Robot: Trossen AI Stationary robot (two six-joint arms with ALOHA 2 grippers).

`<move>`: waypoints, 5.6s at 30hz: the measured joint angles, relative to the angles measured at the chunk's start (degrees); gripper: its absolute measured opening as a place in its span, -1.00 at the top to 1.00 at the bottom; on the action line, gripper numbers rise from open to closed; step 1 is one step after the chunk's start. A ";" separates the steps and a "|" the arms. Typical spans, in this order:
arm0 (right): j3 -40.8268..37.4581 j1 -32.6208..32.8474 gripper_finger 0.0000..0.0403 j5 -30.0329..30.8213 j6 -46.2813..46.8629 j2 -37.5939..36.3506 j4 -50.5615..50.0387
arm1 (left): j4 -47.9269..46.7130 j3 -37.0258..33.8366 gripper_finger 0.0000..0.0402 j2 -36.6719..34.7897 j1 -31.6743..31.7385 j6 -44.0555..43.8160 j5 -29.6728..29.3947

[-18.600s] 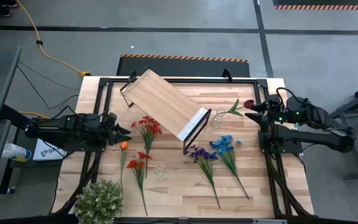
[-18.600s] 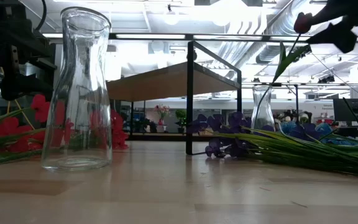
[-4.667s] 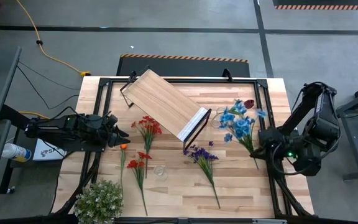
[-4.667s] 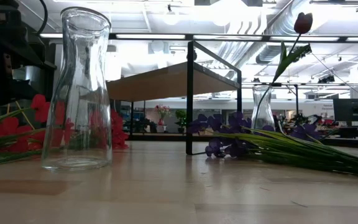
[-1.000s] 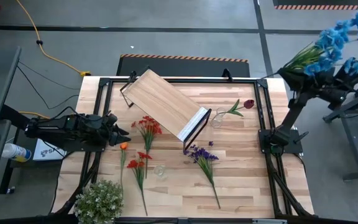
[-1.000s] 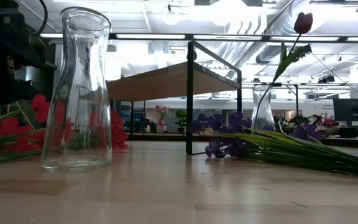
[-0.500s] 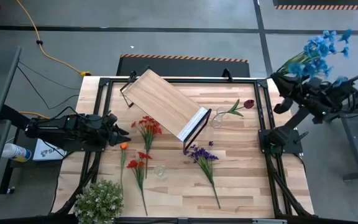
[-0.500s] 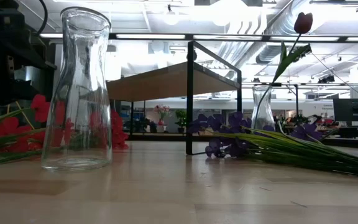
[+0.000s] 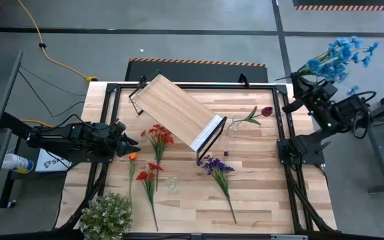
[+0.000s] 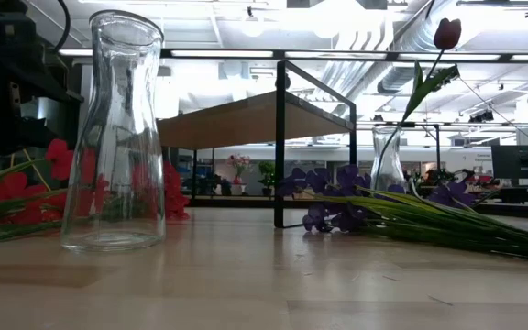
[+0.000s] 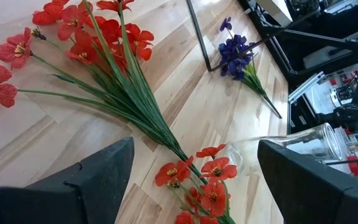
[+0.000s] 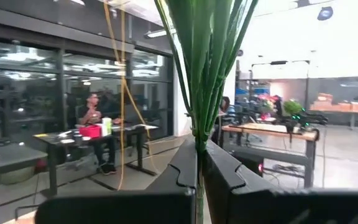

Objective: Pick and place flowers into a vace then onto a shelf
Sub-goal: Put the blue flowers into the top transparent vase

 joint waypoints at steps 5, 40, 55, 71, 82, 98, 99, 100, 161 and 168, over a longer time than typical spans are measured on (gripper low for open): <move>-0.18 -1.35 1.00 -0.33 5.98 -0.02 -2.08 | 0.00 0.00 -0.87 -0.01 0.00 0.01 -0.02; -0.09 -19.45 1.00 -22.81 57.19 -4.45 -46.33 | 0.00 0.00 -0.87 -0.01 0.00 0.01 -0.04; -0.09 -34.11 1.00 -41.08 64.45 -4.39 -54.26 | 0.00 0.00 -0.87 0.00 0.00 0.01 -0.09; -6.12 -50.87 1.00 -64.75 68.75 -3.93 -47.61 | 0.00 0.00 -0.87 -0.01 0.00 0.01 -0.11; -11.00 -63.79 1.00 -82.96 70.61 2.41 -36.98 | 0.02 0.00 -0.87 -0.01 0.00 -0.21 -0.11; -10.87 -76.78 1.00 -107.35 83.11 8.76 -17.15 | 0.02 0.02 -0.87 0.01 0.00 -0.23 -0.11; -10.87 -77.10 1.00 -107.38 82.66 8.90 -17.56 | 0.00 0.00 -0.87 -0.01 0.00 -0.23 -0.09; -10.87 -77.44 1.00 -107.54 82.08 9.15 -18.17 | 0.00 0.00 -0.87 0.01 0.00 -0.23 -0.09; -10.87 -79.82 1.00 -126.66 73.69 30.14 -12.84 | 0.02 0.00 -0.87 0.00 0.00 -1.57 -1.57; -10.87 -79.07 1.00 -126.02 70.26 30.14 -16.10 | 0.02 0.00 -0.87 0.01 0.00 -1.57 -1.57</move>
